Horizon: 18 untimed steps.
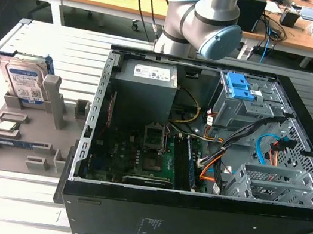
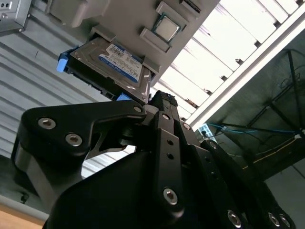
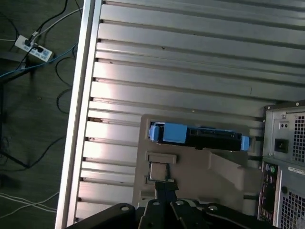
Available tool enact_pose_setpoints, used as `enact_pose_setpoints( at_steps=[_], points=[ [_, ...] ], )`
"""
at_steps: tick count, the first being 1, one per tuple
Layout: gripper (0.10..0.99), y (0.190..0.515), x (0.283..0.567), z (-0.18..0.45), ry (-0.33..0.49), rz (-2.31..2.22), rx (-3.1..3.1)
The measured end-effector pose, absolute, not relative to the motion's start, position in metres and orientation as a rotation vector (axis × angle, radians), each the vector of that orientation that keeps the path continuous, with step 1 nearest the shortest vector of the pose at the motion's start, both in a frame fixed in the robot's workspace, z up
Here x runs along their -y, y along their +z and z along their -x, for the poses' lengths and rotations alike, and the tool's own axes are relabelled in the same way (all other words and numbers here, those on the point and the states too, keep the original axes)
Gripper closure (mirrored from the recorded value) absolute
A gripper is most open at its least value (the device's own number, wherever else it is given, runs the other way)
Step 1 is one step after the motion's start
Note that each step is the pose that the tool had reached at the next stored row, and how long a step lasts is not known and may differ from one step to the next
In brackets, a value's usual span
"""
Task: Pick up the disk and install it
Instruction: 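Pick up the disk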
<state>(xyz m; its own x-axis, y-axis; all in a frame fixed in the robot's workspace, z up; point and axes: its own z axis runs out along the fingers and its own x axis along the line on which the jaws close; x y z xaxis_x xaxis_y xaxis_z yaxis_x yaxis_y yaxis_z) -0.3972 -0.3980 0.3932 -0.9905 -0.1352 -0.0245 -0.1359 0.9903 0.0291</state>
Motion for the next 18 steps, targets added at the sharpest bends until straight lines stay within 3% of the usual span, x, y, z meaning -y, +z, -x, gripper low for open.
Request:
enact_pose_setpoints(
  at_steps=[18],
  points=[
    [0.98,0.3932,0.398,0.3972,0.053,0.727,-3.038]
  ],
)
